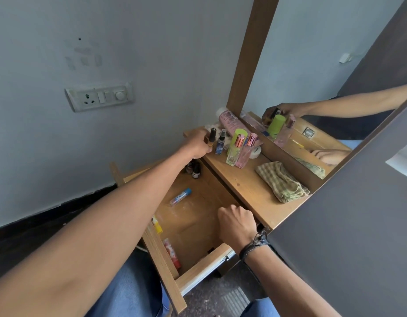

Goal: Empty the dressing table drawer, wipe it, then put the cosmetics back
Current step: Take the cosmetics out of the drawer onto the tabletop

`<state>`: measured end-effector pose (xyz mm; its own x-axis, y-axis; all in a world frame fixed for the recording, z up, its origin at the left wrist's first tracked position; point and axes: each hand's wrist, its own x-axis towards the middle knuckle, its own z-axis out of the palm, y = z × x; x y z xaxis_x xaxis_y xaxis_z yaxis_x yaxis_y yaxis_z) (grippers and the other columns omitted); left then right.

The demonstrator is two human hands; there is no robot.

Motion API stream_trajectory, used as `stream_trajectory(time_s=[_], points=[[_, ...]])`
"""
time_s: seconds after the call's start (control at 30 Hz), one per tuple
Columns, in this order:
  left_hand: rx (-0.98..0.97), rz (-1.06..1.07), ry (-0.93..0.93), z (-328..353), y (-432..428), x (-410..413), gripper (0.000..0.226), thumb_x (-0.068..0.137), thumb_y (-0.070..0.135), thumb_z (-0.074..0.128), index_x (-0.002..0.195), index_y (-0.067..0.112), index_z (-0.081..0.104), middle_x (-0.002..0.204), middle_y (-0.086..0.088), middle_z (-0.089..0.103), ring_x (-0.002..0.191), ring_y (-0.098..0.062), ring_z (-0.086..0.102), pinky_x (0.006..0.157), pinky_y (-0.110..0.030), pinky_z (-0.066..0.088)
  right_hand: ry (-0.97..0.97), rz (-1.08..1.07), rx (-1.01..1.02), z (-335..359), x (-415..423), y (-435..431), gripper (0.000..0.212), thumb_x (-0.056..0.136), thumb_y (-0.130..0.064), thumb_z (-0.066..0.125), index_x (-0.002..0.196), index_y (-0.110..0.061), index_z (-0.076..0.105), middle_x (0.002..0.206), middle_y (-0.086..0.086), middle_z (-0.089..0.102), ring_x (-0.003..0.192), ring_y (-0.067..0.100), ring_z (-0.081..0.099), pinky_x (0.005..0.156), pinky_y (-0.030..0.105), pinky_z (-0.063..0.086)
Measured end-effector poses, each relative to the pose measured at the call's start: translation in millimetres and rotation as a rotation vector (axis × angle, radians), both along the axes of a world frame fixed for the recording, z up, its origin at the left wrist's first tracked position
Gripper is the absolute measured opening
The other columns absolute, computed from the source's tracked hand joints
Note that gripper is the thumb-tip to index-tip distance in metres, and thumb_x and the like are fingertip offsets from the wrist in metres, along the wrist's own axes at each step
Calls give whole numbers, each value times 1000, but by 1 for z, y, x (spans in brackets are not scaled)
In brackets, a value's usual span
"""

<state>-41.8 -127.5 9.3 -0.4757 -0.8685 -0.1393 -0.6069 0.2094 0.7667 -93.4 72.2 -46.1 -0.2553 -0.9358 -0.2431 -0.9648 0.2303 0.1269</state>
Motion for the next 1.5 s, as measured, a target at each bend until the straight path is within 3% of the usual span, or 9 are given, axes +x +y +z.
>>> stream_trajectory(time_s=[0.13, 0.3, 0.37, 0.5, 0.6, 0.77, 0.93, 1.2, 1.5], points=[[6, -34, -16, 3, 1, -9, 57, 94, 11, 66, 147, 14, 44, 144, -9, 51, 131, -26, 50, 102, -31, 41, -61, -27, -31, -1, 0, 3, 18, 97, 0, 49, 96, -16, 57, 90, 4, 48, 74, 20, 48, 64, 30, 40], [30, -56, 7, 0, 3, -15, 58, 96, 12, 65, 149, 15, 42, 147, -8, 49, 132, -25, 48, 91, -24, 37, -151, -60, -60, -5, -5, 6, 41, 92, 5, 48, 68, -19, 25, 71, -3, 36, 62, 14, 38, 48, 23, 26], [34, -55, 27, -3, 4, -15, 57, 95, 12, 66, 147, 16, 45, 146, -7, 51, 131, -24, 48, 91, -24, 36, -185, -80, -84, -6, -7, 7, 37, 87, 4, 51, 69, -19, 29, 70, -3, 37, 58, 13, 35, 47, 25, 26], [51, -56, 68, -11, 3, -15, 55, 92, 10, 69, 143, 17, 50, 143, -5, 54, 130, -24, 50, 93, -26, 36, -353, -145, -266, 6, -13, 4, 16, 84, -9, 67, 87, -23, 59, 87, -6, 61, 72, 11, 58, 58, 23, 51], [52, -31, 97, -14, 4, -13, 60, 90, 6, 71, 145, 15, 48, 144, -5, 53, 133, -24, 48, 99, -29, 37, -519, -242, -418, 36, -25, 1, 23, 80, -20, 78, 99, -24, 66, 87, -9, 66, 73, 7, 64, 63, 23, 57], [1, 74, 119, -26, 4, -4, 64, 88, 3, 71, 146, 18, 47, 142, -4, 55, 126, -21, 55, 105, -34, 45, -508, -385, -609, 76, -56, -16, 40, 72, -19, 85, 107, -17, 65, 95, -3, 66, 87, 20, 65, 79, 35, 54], [-81, 216, 278, -46, 16, 19, 48, 88, -8, 59, 124, 23, 61, 117, 3, 61, 96, -14, 64, 87, -34, 57, -521, -412, -628, 58, -66, -39, 51, 71, -15, 85, 115, -14, 59, 100, 4, 68, 93, 26, 61, 76, 36, 52], [-85, 299, 288, -88, 40, 55, 33, 90, -1, 65, 110, 25, 65, 105, 6, 63, 85, -7, 64, 73, -21, 52, -770, -519, -989, 17, -55, -40, 49, 78, -20, 87, 114, -23, 55, 95, -17, 64, 86, 7, 68, 82, 41, 61], [-167, 59, -379, -115, 52, 89, 33, 90, 21, 72, 122, 25, 63, 129, 0, 56, 116, -23, 56, 87, -42, 54, -681, -502, -981, -4, -57, -51, 43, 77, -31, 89, 99, -28, 52, 95, -8, 69, 90, 17, 68, 82, 45, 58]])
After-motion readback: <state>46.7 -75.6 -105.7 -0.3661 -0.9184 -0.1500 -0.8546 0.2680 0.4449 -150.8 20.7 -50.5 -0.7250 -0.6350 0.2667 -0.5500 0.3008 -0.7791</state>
